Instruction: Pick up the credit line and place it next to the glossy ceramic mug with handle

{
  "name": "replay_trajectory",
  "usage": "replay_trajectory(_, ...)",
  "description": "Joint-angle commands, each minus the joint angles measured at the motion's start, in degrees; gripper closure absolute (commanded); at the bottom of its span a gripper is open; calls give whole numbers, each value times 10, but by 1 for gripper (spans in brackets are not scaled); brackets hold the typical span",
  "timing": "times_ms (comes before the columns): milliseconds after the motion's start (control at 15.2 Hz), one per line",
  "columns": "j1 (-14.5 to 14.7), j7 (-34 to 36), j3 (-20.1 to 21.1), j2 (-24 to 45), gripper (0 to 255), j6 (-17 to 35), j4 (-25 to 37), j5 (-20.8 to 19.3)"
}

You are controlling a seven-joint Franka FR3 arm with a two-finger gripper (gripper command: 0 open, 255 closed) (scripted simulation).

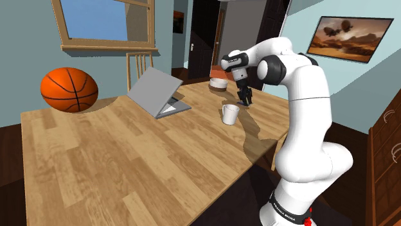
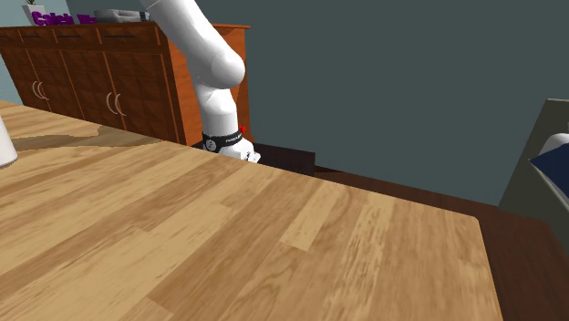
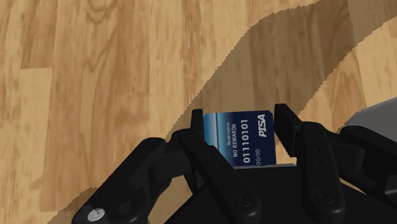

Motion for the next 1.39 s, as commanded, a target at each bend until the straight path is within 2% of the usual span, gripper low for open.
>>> replay_trajectory(0,-1,3,0,1,255,14,-13,0)
replay_trajectory(726,-4,22,3,22,255,84,-64,4)
replay_trajectory(1254,-4,23,3,24,255,87,-66,4)
replay_trajectory(1320,-4,23,3,24,0,87,-66,4)
